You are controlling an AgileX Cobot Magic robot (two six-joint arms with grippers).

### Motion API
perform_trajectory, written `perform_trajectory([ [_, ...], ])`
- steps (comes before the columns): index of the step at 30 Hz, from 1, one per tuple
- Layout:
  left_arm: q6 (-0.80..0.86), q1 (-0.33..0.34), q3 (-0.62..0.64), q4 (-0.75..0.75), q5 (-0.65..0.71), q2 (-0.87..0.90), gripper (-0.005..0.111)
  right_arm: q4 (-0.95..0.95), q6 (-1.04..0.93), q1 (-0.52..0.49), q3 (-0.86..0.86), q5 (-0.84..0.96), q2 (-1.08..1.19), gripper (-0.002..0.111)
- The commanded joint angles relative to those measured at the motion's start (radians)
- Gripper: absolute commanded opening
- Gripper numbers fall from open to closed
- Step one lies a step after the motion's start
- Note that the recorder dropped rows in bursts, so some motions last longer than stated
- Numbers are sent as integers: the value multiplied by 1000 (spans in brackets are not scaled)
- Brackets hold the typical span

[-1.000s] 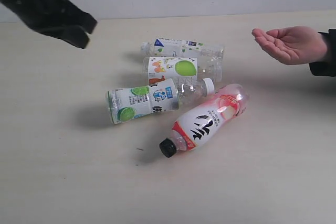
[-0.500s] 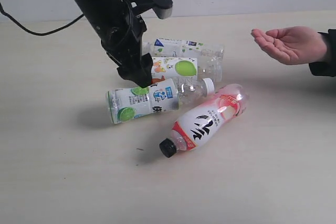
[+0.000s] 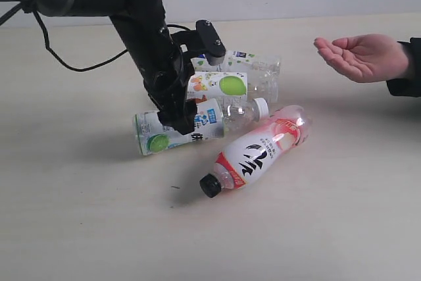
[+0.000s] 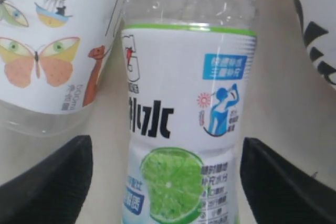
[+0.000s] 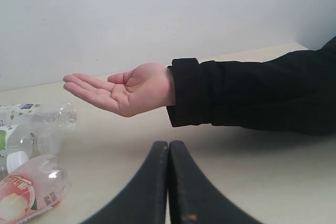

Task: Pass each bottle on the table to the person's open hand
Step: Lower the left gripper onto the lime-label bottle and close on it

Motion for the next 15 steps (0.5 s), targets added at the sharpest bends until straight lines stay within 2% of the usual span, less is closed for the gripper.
perform_trajectory([
  [1, 3, -6, -4, 28, -14, 32, 75, -7, -1, -5, 4, -9, -6, 0],
  [15, 3, -6, -2, 38, -33, 57, 75, -7, -1, -5, 4, -9, -6, 0],
])
